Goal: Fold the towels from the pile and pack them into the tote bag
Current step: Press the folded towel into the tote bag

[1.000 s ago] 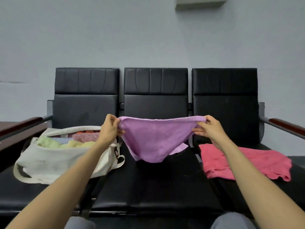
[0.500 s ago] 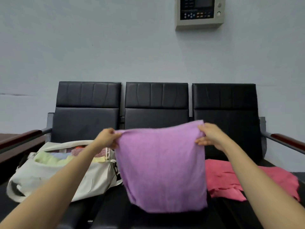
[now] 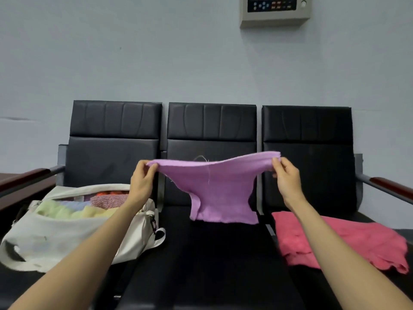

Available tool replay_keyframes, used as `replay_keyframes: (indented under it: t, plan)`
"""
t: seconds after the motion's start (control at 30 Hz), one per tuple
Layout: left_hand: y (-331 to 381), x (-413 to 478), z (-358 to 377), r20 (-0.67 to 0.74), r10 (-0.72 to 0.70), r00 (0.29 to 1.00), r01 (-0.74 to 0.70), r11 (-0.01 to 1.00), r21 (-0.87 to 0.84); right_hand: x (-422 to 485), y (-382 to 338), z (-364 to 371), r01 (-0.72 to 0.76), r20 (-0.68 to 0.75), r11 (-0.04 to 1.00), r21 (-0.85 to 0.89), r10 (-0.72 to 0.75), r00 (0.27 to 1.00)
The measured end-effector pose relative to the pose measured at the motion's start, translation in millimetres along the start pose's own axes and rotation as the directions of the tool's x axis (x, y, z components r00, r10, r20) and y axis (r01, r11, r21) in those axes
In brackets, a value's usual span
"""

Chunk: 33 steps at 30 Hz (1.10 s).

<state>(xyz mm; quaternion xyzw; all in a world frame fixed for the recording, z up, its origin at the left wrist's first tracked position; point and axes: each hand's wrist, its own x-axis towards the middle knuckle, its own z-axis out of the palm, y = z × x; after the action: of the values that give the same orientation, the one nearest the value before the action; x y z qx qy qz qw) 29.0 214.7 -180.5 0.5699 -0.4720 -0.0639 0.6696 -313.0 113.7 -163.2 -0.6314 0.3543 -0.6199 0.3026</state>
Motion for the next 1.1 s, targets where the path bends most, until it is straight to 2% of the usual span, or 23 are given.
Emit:
replay_keyframes:
  t: [0.07,0.2,0.33,0.47,0.53,0.6,0.7,0.77,0.83,0.9,1.0,1.1]
  plan:
    - [-15.1,-22.2,-10.0,0.099,-0.053,0.994,0.051,0.998,0.019,-16.4,18.5,-8.4,-0.042,-0.021,0.995,-0.089,0.04,0.999]
    - [-29.4,-60.3,-29.7,0.289,-0.126,0.949,0.105,0.991,0.086,-51.0,38.6,-20.6,-0.18,0.018,0.977,-0.118,0.183,0.983]
    - [-46.9,-68.1,-40.2,0.458,-0.29,0.841,0.235,0.956,0.173,-69.0,67.8,-24.3,-0.308,0.111,0.903,-0.3,0.354,0.929]
    - [-84.6,-86.0,-24.0,0.458,-0.483,0.746,0.36,0.872,0.332,-93.9,109.0,-21.5,-0.317,0.203,0.785,-0.532,0.482,0.853]
    - [-106.2,-94.0,-14.2,0.433,-0.524,0.733,0.347,0.836,0.424,-104.0,133.1,-20.1,-0.308,0.188,0.748,-0.588,0.497,0.847]
    - [-125.2,-96.5,-5.4,0.408,-0.528,0.744,0.318,0.818,0.479,-107.4,151.4,-19.1,-0.309,0.149,0.667,-0.678,0.536,0.831]
    - [-139.3,-95.3,6.4,0.384,-0.542,0.747,0.25,0.765,0.593,-106.7,163.9,-17.0,-0.238,0.171,0.511,-0.826,0.629,0.758]
    - [-146.9,-94.9,14.2,0.4,-0.566,0.721,0.178,0.709,0.682,-105.2,166.9,-16.0,-0.196,0.175,0.453,-0.869,0.654,0.736]
    - [-156.7,-97.6,19.7,0.406,-0.583,0.704,0.125,0.664,0.737,-105.4,170.1,-15.7,-0.191,0.165,0.434,-0.881,0.659,0.734]
    - [-166.7,-103.6,23.4,0.4,-0.572,0.716,0.103,0.653,0.75,-108.1,174.3,-15.7,-0.204,0.157,0.425,-0.882,0.674,0.722]
    - [-174.0,-107.7,28.5,0.407,-0.531,0.743,0.052,0.652,0.756,-110.3,182.2,-16.3,-0.221,0.193,0.483,-0.847,0.667,0.72]
    - [-176.5,-103.4,31.8,0.441,-0.528,0.725,0.001,0.642,0.767,-107.5,186.4,-17.3,-0.204,0.233,0.549,-0.81,0.621,0.749]
